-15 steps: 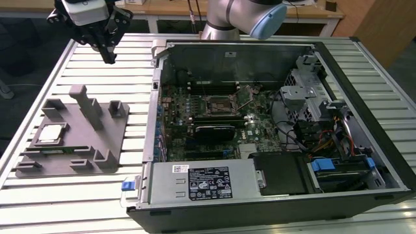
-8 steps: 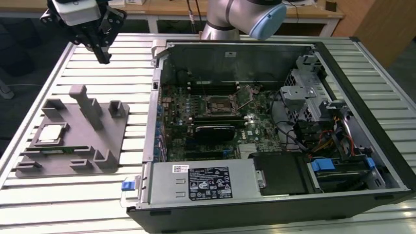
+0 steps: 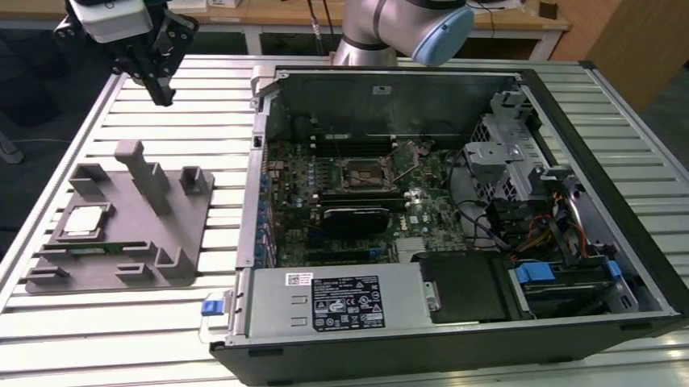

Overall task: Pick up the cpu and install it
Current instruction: 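Reach for the cpu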

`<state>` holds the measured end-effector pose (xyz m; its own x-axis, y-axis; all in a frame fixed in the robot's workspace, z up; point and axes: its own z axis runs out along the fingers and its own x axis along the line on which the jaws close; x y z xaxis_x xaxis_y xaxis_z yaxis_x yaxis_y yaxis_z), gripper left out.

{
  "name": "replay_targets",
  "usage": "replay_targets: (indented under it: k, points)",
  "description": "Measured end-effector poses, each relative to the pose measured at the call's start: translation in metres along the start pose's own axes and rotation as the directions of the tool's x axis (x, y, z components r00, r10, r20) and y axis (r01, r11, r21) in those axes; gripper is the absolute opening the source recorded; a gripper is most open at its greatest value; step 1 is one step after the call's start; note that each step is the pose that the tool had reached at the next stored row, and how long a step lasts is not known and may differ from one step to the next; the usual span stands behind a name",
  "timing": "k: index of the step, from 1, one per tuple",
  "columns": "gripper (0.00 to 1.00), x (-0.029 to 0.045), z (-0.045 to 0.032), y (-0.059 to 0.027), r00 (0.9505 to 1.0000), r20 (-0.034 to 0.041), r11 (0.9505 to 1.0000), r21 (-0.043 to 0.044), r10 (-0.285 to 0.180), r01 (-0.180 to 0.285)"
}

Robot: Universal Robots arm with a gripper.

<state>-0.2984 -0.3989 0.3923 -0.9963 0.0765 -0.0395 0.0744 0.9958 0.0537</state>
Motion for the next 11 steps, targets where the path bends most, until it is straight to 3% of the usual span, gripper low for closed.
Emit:
replay_targets:
  k: [11]
  points:
    - [0.11, 0.0203, 0.0014, -0.0016, 1.0000, 0.0003, 1.0000, -0.0001, 0.000, 0.000]
